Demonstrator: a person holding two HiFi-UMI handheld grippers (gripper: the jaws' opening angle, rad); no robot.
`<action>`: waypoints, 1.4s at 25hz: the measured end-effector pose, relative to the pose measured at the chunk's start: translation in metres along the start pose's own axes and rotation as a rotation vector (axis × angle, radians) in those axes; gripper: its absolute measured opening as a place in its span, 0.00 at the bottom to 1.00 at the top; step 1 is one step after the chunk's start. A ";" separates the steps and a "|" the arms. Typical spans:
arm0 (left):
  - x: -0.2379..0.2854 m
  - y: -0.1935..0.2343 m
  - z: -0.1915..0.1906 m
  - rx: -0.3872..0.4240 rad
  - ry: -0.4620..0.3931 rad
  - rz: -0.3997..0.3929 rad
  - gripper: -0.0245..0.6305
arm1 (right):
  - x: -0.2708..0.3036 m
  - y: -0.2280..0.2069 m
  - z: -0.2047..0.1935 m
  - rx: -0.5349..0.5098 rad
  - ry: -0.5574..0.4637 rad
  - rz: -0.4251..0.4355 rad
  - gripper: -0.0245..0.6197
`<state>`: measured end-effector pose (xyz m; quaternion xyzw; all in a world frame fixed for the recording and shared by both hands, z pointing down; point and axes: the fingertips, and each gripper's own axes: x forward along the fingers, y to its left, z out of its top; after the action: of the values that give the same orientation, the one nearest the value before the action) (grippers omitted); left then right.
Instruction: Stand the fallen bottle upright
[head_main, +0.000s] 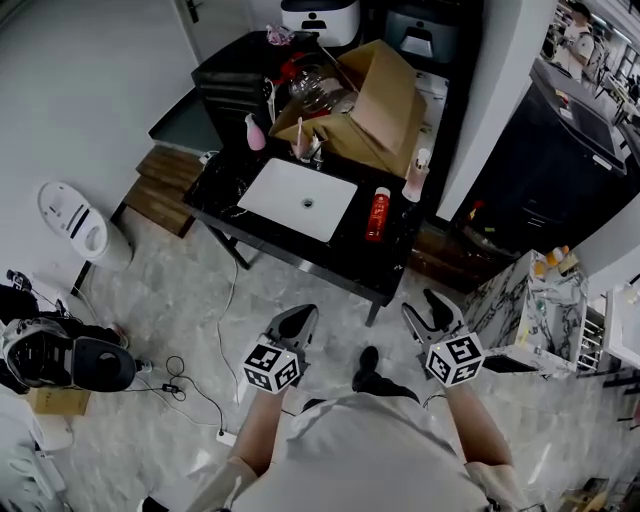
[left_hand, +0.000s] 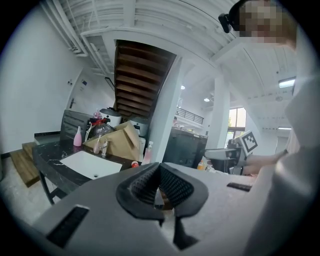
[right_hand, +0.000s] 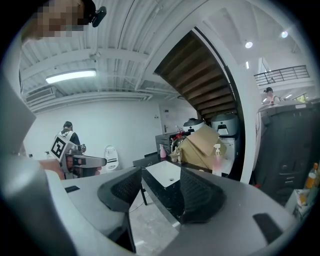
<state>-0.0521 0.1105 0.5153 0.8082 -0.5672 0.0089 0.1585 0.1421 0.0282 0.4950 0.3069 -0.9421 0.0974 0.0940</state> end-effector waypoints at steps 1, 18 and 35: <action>0.007 0.003 0.002 -0.001 0.001 0.001 0.05 | 0.007 -0.006 0.002 0.001 0.002 0.002 0.42; 0.131 0.041 0.023 -0.020 0.041 0.068 0.05 | 0.096 -0.119 0.012 0.036 0.033 0.072 0.42; 0.205 0.063 0.031 -0.028 0.071 0.077 0.05 | 0.147 -0.179 0.004 0.077 0.092 0.106 0.44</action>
<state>-0.0424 -0.1045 0.5413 0.7828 -0.5918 0.0357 0.1891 0.1316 -0.1968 0.5485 0.2553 -0.9472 0.1525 0.1200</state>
